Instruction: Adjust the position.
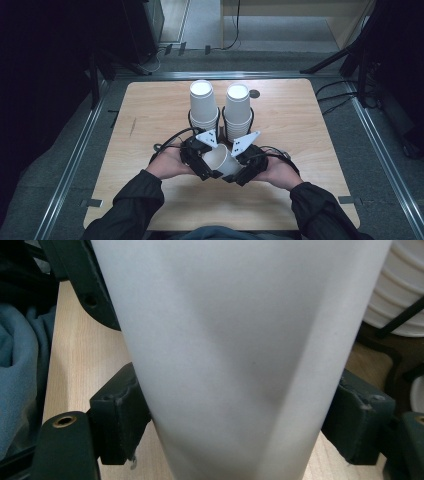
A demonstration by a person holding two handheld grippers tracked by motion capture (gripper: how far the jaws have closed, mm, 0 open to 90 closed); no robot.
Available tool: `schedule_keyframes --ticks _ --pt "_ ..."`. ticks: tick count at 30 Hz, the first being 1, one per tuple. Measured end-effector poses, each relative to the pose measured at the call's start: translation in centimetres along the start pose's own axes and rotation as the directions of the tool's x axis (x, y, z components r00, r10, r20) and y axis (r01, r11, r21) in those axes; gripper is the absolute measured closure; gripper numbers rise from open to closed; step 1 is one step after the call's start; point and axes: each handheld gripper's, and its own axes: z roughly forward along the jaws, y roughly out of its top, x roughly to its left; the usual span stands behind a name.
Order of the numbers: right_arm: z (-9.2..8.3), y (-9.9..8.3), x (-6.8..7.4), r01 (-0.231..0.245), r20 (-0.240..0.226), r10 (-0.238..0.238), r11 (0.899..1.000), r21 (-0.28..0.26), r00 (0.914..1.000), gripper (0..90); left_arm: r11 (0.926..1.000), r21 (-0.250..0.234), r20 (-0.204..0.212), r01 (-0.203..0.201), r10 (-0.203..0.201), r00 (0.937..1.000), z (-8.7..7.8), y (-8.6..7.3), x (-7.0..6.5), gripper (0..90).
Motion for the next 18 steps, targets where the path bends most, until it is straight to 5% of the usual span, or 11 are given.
schedule_keyframes --ticks 18 --pt "-3.5 -0.7 -1.1 -0.048 0.065 0.055 0.994 -0.099 0.9964 21.5 0.9920 -0.103 0.004 0.072 -0.072 0.9974 -2.0 -1.3 0.8 7.8"
